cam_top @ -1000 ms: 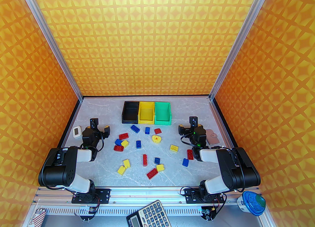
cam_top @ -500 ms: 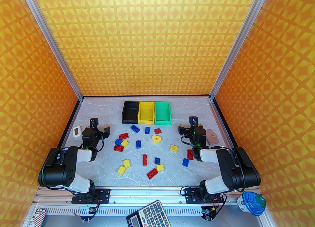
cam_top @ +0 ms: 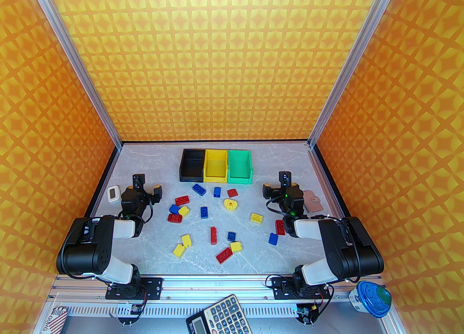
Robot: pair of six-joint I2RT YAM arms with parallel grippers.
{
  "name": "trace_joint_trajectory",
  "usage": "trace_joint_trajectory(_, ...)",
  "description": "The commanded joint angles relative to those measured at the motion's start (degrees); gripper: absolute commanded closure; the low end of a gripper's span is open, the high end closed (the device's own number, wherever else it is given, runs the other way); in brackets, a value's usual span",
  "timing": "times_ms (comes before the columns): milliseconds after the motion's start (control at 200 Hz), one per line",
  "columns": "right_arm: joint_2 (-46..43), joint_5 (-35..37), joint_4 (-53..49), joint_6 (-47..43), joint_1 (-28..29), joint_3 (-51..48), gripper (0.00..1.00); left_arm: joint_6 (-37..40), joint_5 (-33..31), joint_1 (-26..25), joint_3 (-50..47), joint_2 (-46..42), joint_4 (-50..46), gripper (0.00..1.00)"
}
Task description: Sort the legos into containers by color
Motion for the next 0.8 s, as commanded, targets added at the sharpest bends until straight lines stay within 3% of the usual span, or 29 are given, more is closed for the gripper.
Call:
trace_joint_trajectory(0, -5.2, -0.9, -7.1, -1.1, -0.3, 2.8, 0.01, 0.5, 0.6, 0.5, 3.3, -1.6, -4.4, 0.01)
trace_joint_trajectory(95, -10.2, 2.0, -11.9, -0.7, -0.3, 3.5, 0.01, -0.8, -1.5, 0.5, 7.6, -8.7, -18.2, 0.01)
trace_joint_trajectory(180, -15.7, 7.6, -23.8, 1.5, -0.3, 8.8, 0.02, -2.7, -1.8, 0.3, 10.1, -16.4, -26.4, 0.01)
trace_joint_trajectory(265, -19.3, 8.4, -36.2, 4.3, -0.3, 15.2, 0.01, -5.0, -1.7, -0.2, 13.1, -23.7, -33.2, 0.01)
trace_joint_trajectory(405, -23.1, 3.8, -40.3, 10.6, -0.2, 17.1, 0.02, -12.4, -2.2, -2.1, 18.7, -32.5, -43.7, 0.01)
trace_joint_trajectory(495, -22.9, -1.7, -48.0, 13.1, 0.3, 21.7, 0.02, -15.7, -2.1, -5.7, 19.3, -36.6, -45.0, 0.01)
trace_joint_trajectory(630, -18.1, -5.7, -61.5, 10.2, 4.9, 30.3, 0.03, -19.9, -2.1, -10.5, 24.8, -37.1, -55.1, 0.01)
trace_joint_trajectory(795, -12.9, -1.6, -73.5, 12.9, 9.9, 33.8, 0.05, -20.5, -2.1, -15.9, 31.1, -33.9, -67.4, 0.01)
